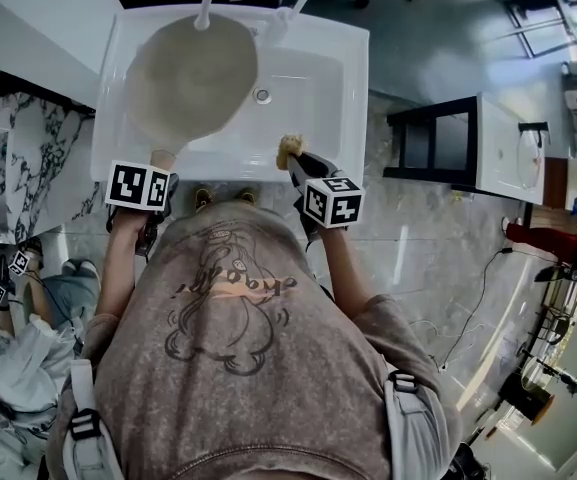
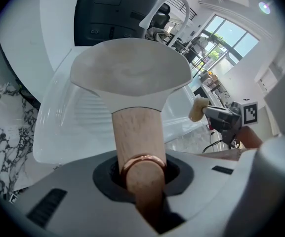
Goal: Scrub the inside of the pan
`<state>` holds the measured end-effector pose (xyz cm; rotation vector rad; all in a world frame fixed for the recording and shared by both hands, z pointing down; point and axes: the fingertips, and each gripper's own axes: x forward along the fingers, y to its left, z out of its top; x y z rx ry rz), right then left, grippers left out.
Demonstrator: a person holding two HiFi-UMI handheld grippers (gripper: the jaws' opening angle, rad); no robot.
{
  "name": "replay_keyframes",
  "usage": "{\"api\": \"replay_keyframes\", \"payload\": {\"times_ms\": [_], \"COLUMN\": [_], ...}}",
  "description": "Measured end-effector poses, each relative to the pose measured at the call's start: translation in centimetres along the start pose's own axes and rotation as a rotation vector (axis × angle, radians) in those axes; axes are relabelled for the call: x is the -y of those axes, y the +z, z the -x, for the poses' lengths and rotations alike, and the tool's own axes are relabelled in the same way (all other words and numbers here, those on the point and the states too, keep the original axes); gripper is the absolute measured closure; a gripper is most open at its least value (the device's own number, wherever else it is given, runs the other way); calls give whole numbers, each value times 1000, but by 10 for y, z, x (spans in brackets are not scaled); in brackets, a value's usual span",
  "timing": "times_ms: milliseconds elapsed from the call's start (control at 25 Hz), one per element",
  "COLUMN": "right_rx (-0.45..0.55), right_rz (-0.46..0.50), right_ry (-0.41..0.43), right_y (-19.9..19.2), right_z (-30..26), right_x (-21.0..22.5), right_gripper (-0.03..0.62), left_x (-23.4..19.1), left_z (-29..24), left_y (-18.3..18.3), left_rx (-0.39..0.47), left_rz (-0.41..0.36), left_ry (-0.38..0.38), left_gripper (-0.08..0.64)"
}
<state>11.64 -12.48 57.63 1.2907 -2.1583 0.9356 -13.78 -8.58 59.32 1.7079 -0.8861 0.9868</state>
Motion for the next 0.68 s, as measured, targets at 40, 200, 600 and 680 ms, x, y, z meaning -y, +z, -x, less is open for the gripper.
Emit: {"api": "replay_keyframes", "payload": {"times_ms": [40,200,600,680], "right_rx": [1,0,-7,-11], "right_rz": [1,0,30,38], "right_ry": [1,1,-2,-2], "right_y": [1,2,9,11], "right_z": [-1,-1,-9,-11], "right_x": [0,1,-3,-3], "right_gripper": [523,523,523,523], "left_x": [0,1,4,4], "left_z": [0,-1,0,1], "left_y": [0,3,17,20], "left_rx": [1,5,42,46], "left_rz": [1,1,21,20], "left_ry": [1,7,-5,-7], "left_gripper": [477,477,477,476]}}
